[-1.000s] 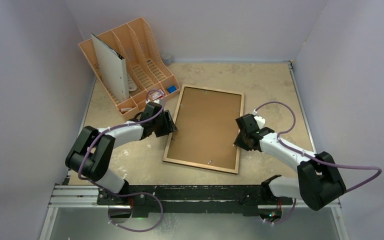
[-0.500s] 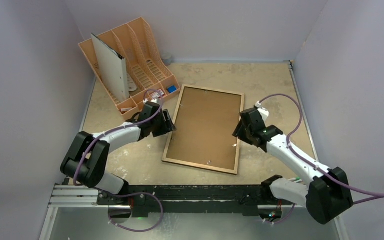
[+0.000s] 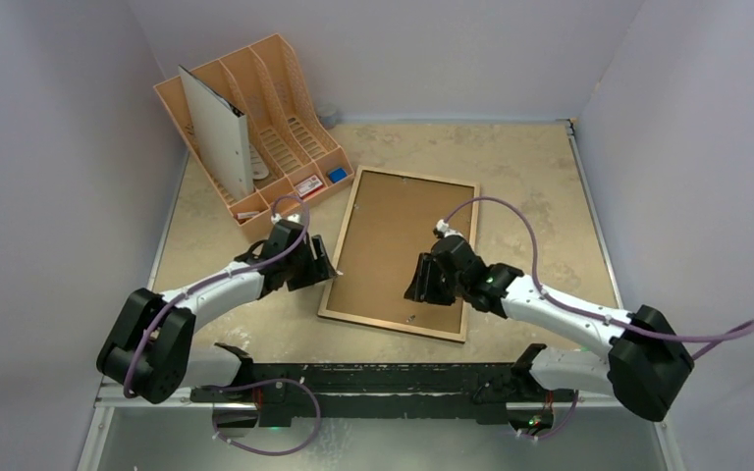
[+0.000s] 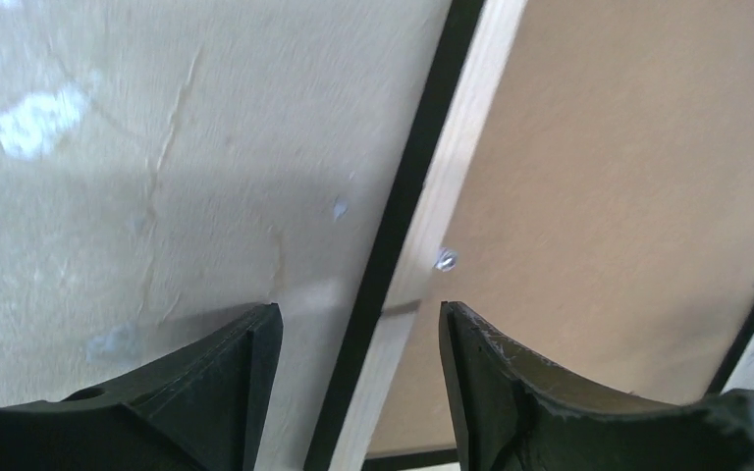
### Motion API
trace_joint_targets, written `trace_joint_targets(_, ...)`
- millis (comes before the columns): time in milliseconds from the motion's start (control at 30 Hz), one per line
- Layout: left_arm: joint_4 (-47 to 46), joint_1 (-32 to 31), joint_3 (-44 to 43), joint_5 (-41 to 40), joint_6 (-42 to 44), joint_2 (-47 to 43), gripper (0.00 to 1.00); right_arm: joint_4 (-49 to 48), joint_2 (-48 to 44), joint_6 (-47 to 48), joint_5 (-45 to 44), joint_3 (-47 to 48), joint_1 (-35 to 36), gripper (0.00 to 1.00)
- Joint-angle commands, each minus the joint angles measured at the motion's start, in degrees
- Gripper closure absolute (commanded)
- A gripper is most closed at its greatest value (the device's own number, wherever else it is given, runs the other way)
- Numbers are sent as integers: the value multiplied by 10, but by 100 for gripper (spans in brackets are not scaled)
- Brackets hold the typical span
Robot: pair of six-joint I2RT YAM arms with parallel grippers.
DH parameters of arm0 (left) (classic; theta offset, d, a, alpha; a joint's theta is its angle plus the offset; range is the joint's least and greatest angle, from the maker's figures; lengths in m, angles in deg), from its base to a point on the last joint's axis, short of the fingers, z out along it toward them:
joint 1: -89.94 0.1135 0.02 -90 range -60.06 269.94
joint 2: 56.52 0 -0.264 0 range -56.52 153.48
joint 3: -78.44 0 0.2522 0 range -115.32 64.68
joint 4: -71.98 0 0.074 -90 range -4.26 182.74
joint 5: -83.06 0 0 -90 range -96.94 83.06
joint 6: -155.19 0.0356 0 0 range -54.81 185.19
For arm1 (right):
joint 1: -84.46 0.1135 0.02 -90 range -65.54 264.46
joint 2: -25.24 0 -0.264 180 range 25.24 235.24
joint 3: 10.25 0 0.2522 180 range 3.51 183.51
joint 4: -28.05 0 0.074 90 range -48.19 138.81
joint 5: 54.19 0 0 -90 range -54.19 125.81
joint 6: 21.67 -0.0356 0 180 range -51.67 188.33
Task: Put the photo into the frame
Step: Install the photo frame at the center of the board.
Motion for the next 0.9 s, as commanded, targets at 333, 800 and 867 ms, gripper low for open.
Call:
trace_joint_targets(333,18,-4,44,16,2,-20,51,-99,130,-14,58,-7,72,64)
trace_joint_targets(800,-91,-4,95,124,13,-48,41,-10,114,3,-15,-7,78,66)
trace_joint_targets(867,-91,-4,93,120,15,-40,43,-5,116,5,-16,-6,78,66)
